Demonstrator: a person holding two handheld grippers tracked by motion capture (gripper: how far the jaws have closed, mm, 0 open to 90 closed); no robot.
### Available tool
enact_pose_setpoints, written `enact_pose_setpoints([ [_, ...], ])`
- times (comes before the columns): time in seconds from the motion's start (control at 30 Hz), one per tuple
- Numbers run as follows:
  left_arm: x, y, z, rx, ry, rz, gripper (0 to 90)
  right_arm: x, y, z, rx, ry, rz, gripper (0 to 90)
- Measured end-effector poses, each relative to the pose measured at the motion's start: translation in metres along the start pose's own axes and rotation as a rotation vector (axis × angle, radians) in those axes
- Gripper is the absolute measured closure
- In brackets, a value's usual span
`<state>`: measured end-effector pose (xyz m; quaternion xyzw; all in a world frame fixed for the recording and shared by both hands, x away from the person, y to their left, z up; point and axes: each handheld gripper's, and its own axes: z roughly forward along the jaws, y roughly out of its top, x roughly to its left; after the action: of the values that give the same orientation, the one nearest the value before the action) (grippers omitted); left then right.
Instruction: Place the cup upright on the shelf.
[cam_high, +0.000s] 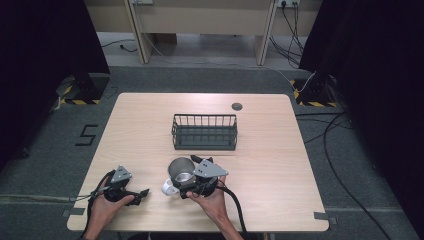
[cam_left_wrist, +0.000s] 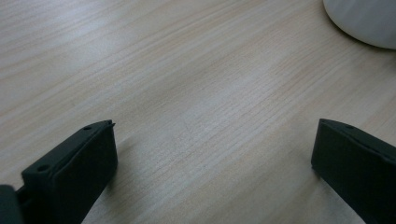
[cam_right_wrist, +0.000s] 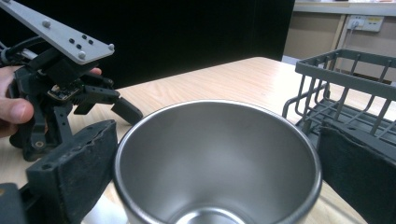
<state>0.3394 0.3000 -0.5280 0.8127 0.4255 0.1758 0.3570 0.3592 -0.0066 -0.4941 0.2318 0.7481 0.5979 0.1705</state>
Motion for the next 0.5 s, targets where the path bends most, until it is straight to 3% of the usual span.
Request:
enact_pose_setpoints([
  [0.33,0.0,0.0,0.0,0.0,0.0,0.0,0.0,-0.001,-0.0028,0.0071,-0.022,0.008,0.031,0.8],
  [0.5,0.0,0.0,0.0,0.0,0.0,0.0,0.0,-0.0015,-0.0045,0.01,-0.041,0.033,0.043,5.2],
])
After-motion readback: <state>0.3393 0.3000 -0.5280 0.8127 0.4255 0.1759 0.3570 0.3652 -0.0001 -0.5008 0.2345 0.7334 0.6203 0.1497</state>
